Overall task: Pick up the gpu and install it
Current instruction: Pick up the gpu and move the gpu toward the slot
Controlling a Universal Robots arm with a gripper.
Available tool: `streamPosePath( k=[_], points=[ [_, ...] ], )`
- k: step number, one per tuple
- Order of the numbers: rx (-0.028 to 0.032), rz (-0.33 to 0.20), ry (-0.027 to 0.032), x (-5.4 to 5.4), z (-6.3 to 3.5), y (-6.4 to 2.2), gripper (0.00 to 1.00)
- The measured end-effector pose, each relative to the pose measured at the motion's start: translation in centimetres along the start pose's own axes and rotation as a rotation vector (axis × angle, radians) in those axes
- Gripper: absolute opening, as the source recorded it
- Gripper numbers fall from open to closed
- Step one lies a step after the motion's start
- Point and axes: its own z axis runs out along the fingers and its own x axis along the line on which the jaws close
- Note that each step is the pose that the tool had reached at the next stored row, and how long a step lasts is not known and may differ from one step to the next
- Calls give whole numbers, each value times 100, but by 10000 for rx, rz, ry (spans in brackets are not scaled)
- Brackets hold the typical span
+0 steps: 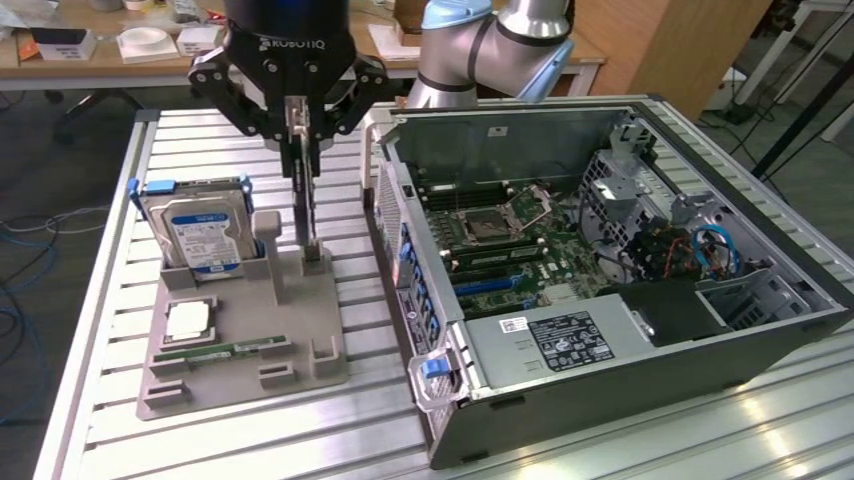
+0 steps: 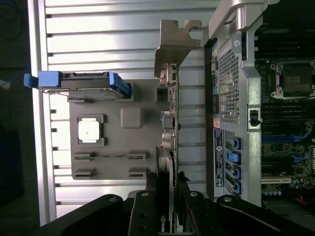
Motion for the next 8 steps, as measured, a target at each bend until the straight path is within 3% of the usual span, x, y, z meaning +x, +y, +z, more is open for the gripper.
streamPosePath(
  k=[8],
  points=[
    [-1,0,-1,-40,0,2,26]
  ],
)
